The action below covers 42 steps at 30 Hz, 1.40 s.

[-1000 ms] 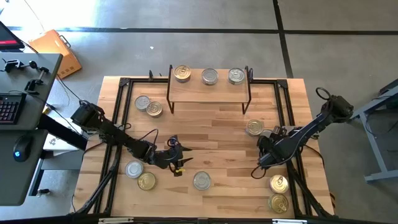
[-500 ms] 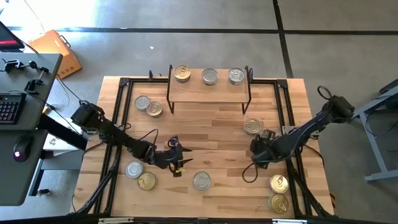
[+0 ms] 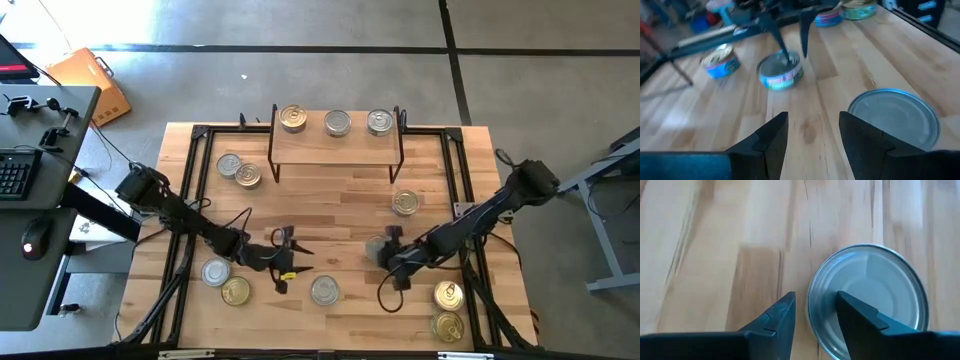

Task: Stack canned seafood by type on shelf
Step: Put the green white tuna can aligned with the other green white tuna can on the shelf

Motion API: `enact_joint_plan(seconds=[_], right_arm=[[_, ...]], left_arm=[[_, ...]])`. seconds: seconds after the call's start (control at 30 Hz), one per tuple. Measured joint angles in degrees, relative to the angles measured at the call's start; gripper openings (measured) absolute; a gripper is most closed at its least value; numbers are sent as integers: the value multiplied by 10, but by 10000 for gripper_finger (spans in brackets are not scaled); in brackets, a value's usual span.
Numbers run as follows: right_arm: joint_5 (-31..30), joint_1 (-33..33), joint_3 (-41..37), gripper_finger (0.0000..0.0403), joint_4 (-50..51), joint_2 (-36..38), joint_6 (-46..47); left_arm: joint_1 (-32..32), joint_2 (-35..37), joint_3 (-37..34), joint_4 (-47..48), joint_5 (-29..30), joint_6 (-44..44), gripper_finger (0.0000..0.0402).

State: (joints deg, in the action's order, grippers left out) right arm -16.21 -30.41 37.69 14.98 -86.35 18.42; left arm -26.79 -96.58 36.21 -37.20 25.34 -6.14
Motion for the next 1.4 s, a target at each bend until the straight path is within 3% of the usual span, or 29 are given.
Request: enact_joint_plan(seconds=[0.33, 0.5, 0.67, 0.9, 1.13, 1.4], right_arm=[[-68, -4, -1, 44, -210, -98, -192], [-112, -9, -1, 5, -304, -141, -234], [-127, -8, -4, 2, -370, -145, -230], [-136, -1, -5, 0, -431, -144, -230], [-144, 12, -5, 0, -477, -140, -229], [-149, 32, -2, 1, -490, -129, -198]], left_arm=[[22, -94, 81, -22, -35, -170, 168], [45, -141, 122, -20, -66, -230, 168], [68, -169, 145, -17, -111, -241, 168], [89, -176, 148, -16, -116, -241, 168], [103, -177, 148, 12, -157, -241, 168], [103, -178, 148, 42, -140, -257, 168]])
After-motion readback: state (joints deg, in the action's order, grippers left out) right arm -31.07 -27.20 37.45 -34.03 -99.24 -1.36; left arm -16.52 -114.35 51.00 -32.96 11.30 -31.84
